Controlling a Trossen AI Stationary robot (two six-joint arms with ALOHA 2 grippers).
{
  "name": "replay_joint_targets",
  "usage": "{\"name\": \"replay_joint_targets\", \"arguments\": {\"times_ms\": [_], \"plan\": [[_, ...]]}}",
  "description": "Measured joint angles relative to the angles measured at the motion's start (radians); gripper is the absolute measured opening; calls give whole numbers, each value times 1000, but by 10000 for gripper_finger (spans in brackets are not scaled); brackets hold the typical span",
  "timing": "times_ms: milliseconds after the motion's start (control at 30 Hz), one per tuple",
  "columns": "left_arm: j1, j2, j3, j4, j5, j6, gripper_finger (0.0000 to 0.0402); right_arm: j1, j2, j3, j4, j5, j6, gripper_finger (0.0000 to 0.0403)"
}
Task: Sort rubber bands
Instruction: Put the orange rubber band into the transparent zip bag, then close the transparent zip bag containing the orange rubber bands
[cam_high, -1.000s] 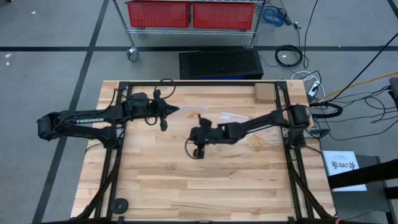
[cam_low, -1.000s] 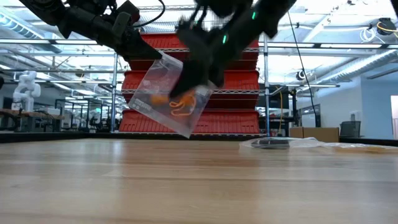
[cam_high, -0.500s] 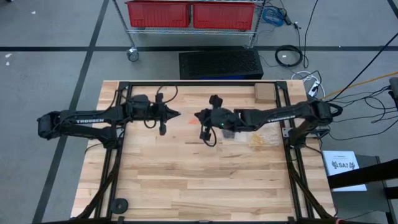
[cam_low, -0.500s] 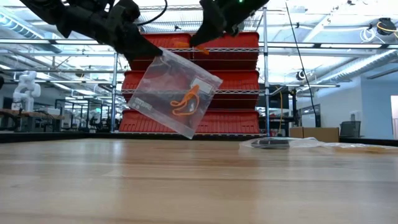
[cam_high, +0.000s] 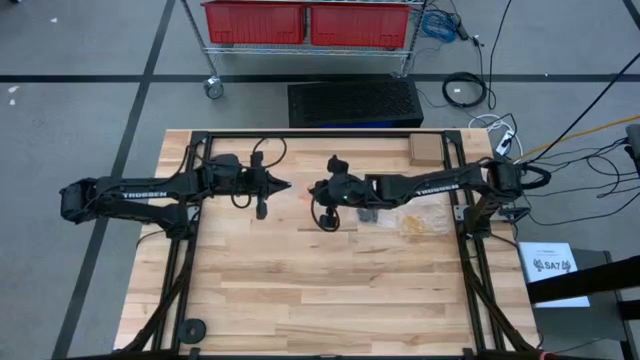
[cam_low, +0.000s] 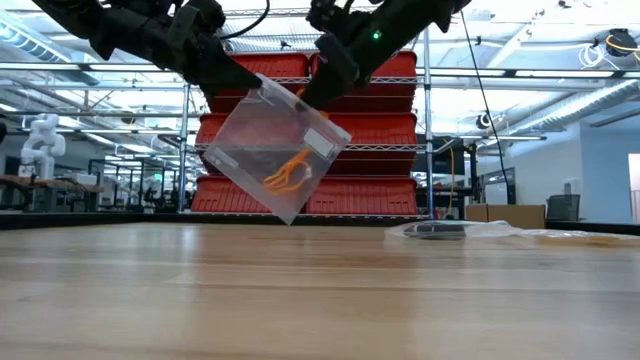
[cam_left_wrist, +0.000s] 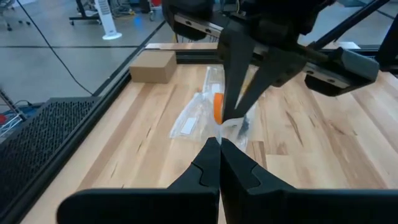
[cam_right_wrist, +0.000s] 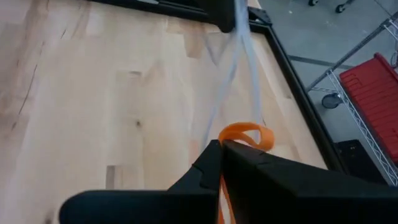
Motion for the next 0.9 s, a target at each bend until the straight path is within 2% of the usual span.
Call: {"name": "replay_joint_targets", "arguments": {"times_ms": [233,400,533,733,900], "plan": [[1,0,0,0,-12,0,0,0,0,0,42,-60,-27,0],[1,0,0,3,-15,0,0,-36,9,0,49,-186,49,13],[1,0,0,2,-26,0,0,-48,9,0,52,-228,86,53],[0,0,0,0,-32,0,0,-47,4,0,49,-235,116,137],[1,0,0,-19,-129,2,0,-43,-33,0,30,-234,118,177]]}}
